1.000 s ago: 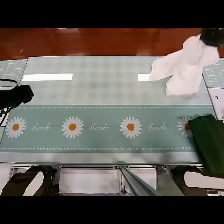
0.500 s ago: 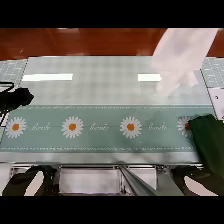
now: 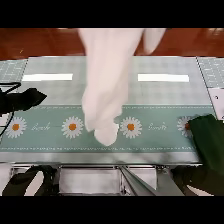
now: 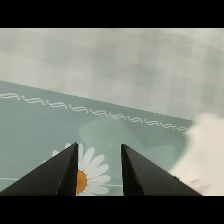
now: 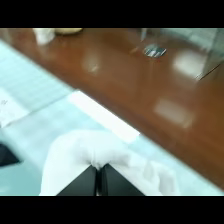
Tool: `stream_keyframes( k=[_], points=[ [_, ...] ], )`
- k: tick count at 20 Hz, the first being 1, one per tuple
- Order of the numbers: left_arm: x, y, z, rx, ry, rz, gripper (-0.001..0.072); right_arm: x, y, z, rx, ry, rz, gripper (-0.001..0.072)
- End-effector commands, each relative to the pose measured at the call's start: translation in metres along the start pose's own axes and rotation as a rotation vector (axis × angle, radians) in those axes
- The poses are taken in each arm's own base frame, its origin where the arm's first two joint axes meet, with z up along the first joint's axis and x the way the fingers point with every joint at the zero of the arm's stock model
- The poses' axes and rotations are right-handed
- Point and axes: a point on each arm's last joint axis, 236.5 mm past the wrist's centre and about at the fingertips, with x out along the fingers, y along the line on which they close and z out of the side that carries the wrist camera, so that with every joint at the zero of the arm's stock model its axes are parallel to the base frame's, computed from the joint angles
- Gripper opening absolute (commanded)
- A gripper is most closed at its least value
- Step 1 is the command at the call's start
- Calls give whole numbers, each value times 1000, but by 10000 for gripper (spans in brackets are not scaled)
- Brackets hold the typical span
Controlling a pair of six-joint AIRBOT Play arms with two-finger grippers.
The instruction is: Fold the shirts.
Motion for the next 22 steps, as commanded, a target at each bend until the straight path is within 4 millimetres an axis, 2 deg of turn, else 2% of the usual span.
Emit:
stream_keyframes(
  k=[1, 2, 4, 5, 7, 9, 11, 12, 13, 14, 15, 16, 18, 19, 20, 21, 22],
  points=[
    [1, -11, -6, -5, 24, -48, 343, 26, 32, -73, 36, 263, 44, 26],
    [0, -11, -7, -6, 29, -50, 343, 34, 23, -103, 38, 357, 4, 26],
    [1, -12, -8, -5, 31, -51, 343, 44, -8, -169, 30, 556, -126, 26],
    [1, -13, -8, 0, 33, -54, 343, 47, -27, -205, 28, 655, -191, 26],
    [4, -20, -17, 18, 62, -67, 343, 48, -49, -275, 68, 836, -245, 26],
    [13, -27, -35, 43, 111, -84, 343, 53, -61, -341, 166, 946, -275, 26],
    [26, -31, -61, 67, 175, -96, 353, 57, -73, -398, 237, 1014, -309, 41],
    [33, -32, -72, 75, 195, -99, 374, 53, -84, -422, 294, 1052, -359, 198],
    [41, -30, -79, 83, 197, -94, 389, 45, -95, -440, 334, 1097, -400, 422],
    [48, -19, -75, 102, 173, -57, 453, 37, -107, -448, 354, 1133, -430, 413],
    [50, -3, -64, 132, 134, 2, 502, 25, -126, -449, 350, 1157, -461, 413],
    [46, 13, -46, 120, 87, 60, 502, 4, -151, -445, 342, 1182, -519, 413],
    [29, 42, -13, -14, 1, 122, 502, -47, -198, -430, 379, 1163, -666, 413],
    [24, 52, -7, -109, -17, 116, 502, -71, -217, -422, 459, 1102, -728, 413],
    [24, 55, -16, -217, 24, 75, 501, -86, -229, -418, 548, 1022, -763, 413],
    [31, 47, -36, -254, 109, -1, 501, -97, -237, -419, 648, 918, -786, 412],
    [40, 30, -65, -248, 219, -106, 501, -101, -240, -425, 744, 822, -788, 412]
  ],
)
